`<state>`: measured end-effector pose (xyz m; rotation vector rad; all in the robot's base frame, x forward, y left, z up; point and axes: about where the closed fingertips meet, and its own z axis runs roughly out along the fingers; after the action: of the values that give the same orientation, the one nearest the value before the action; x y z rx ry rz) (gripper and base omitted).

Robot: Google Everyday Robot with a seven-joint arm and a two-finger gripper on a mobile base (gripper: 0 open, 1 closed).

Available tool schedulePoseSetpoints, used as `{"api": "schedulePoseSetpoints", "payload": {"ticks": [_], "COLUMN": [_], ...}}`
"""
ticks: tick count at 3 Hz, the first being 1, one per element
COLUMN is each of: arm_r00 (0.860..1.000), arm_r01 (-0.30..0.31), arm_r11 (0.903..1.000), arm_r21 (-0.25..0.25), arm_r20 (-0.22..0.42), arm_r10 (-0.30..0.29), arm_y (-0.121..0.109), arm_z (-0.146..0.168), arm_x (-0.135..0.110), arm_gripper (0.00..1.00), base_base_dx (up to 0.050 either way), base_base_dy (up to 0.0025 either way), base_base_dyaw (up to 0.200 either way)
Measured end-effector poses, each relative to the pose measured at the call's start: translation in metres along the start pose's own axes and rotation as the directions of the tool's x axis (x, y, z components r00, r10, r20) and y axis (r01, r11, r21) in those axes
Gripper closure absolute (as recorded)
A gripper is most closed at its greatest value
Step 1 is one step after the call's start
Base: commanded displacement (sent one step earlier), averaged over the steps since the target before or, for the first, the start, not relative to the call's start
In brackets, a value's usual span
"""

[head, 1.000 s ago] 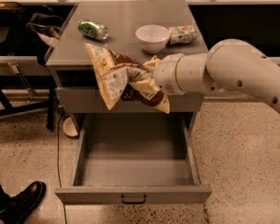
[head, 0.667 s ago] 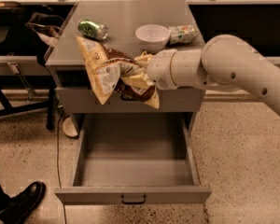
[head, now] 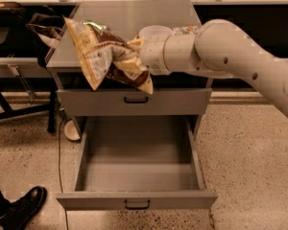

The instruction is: Pick brown chip bag from middle drawer and place on counter

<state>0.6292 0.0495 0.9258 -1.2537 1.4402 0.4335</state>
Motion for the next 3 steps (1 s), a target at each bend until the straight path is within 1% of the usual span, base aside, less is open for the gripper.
{"api": "schedulePoseSetpoints", "payload": {"ticks": [1,2,3], "arm_r00": [1.0,0.998,0.998], "arm_r01": [0.022,0.029,0.024], "arm_r11": [0.9982,0.993,0.9933], "arm_r21": [0.056,0.115,0.113], "arm_r20": [-0.014,-0.056,-0.055], "arm_r10": [-0.022,-0.023,-0.017], "arm_y": [-0.011,-0.024,-0.023], "arm_z": [0.009,0.021,0.024], "arm_x": [-0.013,-0.019,-0.02], "arm_gripper": [1.0,1.0,1.0], "base_base_dx": [0.0,0.0,0.05], "base_base_dy": [0.0,0.0,0.00001], "base_base_dyaw": [0.0,0.0,0.0]}}
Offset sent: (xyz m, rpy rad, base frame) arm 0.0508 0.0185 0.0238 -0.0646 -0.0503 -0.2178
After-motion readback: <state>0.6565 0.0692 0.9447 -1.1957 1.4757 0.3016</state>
